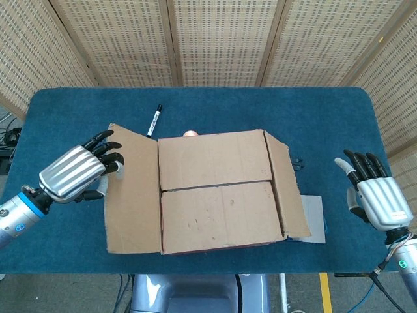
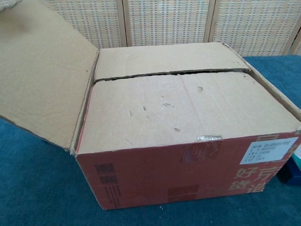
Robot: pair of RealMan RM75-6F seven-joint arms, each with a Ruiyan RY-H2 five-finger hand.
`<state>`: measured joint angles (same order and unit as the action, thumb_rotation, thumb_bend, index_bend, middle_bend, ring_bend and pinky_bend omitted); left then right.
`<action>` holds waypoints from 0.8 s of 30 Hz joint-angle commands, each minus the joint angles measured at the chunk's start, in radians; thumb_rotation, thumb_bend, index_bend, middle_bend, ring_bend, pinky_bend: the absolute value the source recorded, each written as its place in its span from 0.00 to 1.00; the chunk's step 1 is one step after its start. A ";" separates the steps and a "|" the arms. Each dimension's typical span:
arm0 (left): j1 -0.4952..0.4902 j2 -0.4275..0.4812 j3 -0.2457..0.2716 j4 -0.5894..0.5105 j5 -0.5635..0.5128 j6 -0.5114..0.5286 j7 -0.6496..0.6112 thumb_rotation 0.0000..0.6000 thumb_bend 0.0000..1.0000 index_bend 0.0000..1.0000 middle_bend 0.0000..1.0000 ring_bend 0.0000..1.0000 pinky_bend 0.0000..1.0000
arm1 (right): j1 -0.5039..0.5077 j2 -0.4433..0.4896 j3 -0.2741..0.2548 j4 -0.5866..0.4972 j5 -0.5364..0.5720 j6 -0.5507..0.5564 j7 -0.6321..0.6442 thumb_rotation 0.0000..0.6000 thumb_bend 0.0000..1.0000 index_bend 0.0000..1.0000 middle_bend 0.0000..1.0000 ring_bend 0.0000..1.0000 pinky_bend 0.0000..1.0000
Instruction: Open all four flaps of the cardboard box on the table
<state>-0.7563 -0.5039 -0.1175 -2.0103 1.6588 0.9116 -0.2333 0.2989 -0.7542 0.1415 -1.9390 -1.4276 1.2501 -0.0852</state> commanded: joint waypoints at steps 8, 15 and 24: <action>0.037 -0.071 -0.010 0.037 -0.067 0.013 0.071 0.51 0.54 0.39 0.32 0.13 0.00 | -0.009 -0.012 -0.008 0.008 -0.002 0.009 0.006 1.00 0.77 0.10 0.03 0.00 0.00; 0.062 -0.211 -0.039 0.052 -0.182 0.079 0.266 0.48 0.28 0.20 0.06 0.00 0.00 | -0.020 -0.029 -0.019 0.021 -0.012 0.020 0.008 1.00 0.77 0.10 0.03 0.00 0.00; 0.014 -0.390 -0.061 0.080 -0.375 0.037 0.475 0.48 0.22 0.03 0.00 0.00 0.00 | -0.025 -0.058 -0.031 0.047 -0.026 0.024 0.000 1.00 0.78 0.10 0.03 0.00 0.00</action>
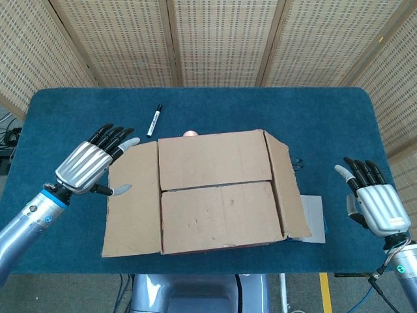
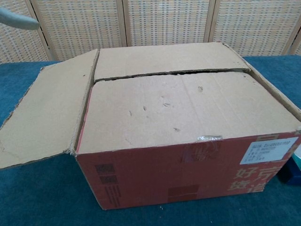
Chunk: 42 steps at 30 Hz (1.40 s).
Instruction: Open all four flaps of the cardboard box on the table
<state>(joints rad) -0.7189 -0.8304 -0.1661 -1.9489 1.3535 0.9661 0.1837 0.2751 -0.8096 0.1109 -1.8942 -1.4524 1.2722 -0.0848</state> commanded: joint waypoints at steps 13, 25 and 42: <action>-0.097 -0.245 -0.013 0.073 -0.231 -0.041 0.222 0.48 0.20 0.00 0.00 0.00 0.00 | -0.002 -0.009 0.000 0.014 0.000 0.007 0.001 1.00 0.78 0.10 0.03 0.00 0.00; -0.146 -0.383 0.005 0.121 -0.316 -0.011 0.347 0.49 0.16 0.00 0.00 0.00 0.00 | -0.010 -0.005 0.000 0.026 0.001 0.017 0.019 1.00 0.78 0.10 0.03 0.00 0.00; -0.178 -0.479 0.023 0.147 -0.385 0.061 0.489 0.48 0.16 0.00 0.00 0.00 0.00 | -0.026 0.003 -0.004 0.052 -0.006 0.033 0.063 1.00 0.78 0.10 0.03 0.00 0.00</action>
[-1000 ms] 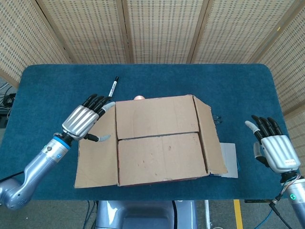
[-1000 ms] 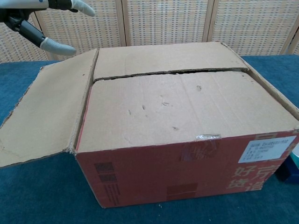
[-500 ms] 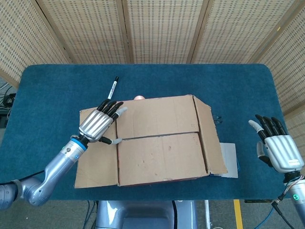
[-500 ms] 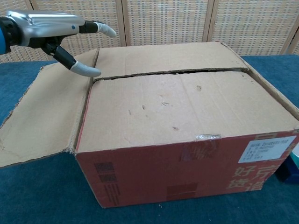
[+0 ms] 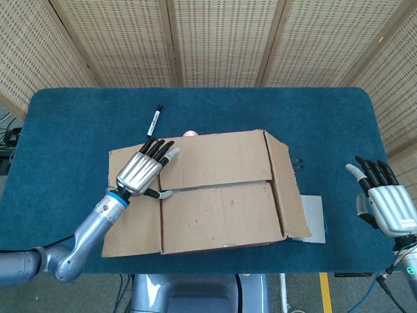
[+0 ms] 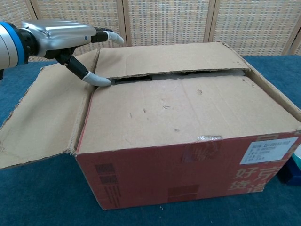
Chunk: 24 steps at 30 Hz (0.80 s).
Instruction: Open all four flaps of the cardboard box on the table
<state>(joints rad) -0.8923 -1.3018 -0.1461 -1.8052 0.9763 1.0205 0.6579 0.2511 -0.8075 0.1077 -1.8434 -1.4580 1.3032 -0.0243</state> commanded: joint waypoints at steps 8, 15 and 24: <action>-0.010 -0.039 0.002 0.020 -0.019 0.043 0.050 0.48 0.16 0.00 0.00 0.00 0.00 | -0.013 0.009 -0.001 0.005 -0.004 0.018 0.020 1.00 0.78 0.10 0.03 0.00 0.00; -0.002 -0.052 -0.009 0.033 0.006 0.083 0.039 0.48 0.16 0.00 0.00 0.00 0.00 | -0.018 0.012 0.001 0.004 -0.002 0.026 0.016 1.00 0.78 0.10 0.03 0.00 0.00; 0.024 -0.002 -0.045 0.007 0.076 0.140 -0.022 0.50 0.17 0.00 0.00 0.00 0.00 | -0.015 0.009 0.005 0.002 0.005 0.019 0.013 1.00 0.78 0.10 0.03 0.00 0.00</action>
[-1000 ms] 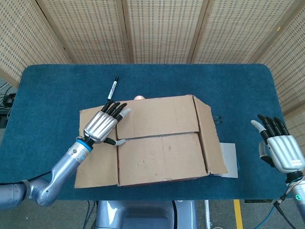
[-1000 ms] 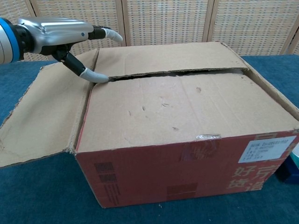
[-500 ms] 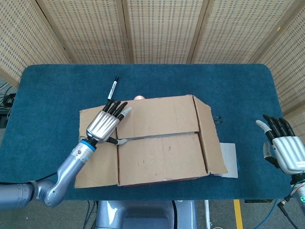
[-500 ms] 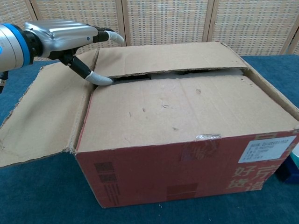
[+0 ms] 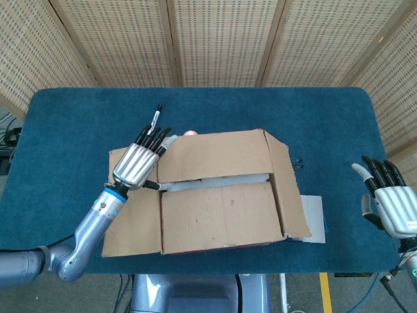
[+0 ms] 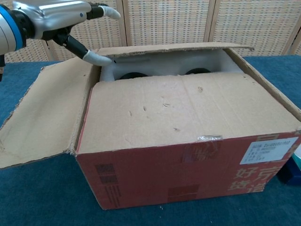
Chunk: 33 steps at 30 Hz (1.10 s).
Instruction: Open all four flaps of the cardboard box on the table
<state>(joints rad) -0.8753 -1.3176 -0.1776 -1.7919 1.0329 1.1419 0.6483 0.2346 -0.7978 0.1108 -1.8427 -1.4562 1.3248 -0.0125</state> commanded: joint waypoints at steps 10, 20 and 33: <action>-0.012 0.012 -0.080 0.095 0.025 0.020 -0.065 0.49 0.17 0.00 0.00 0.00 0.00 | 0.001 0.003 0.003 0.002 0.004 -0.003 0.004 1.00 0.78 0.10 0.03 0.00 0.00; -0.050 -0.007 -0.136 0.213 -0.009 -0.008 -0.085 0.50 0.17 0.00 0.00 0.00 0.00 | -0.005 0.014 0.003 -0.003 0.014 -0.002 0.006 1.00 0.78 0.10 0.03 0.00 0.00; -0.123 -0.070 -0.173 0.396 -0.028 -0.052 -0.086 0.50 0.17 0.00 0.00 0.00 0.00 | -0.013 0.028 0.004 -0.013 0.018 0.005 0.009 1.00 0.78 0.10 0.03 0.00 0.00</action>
<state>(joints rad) -0.9813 -1.3642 -0.3456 -1.4353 1.0006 1.1006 0.5723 0.2217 -0.7699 0.1155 -1.8558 -1.4377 1.3289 -0.0033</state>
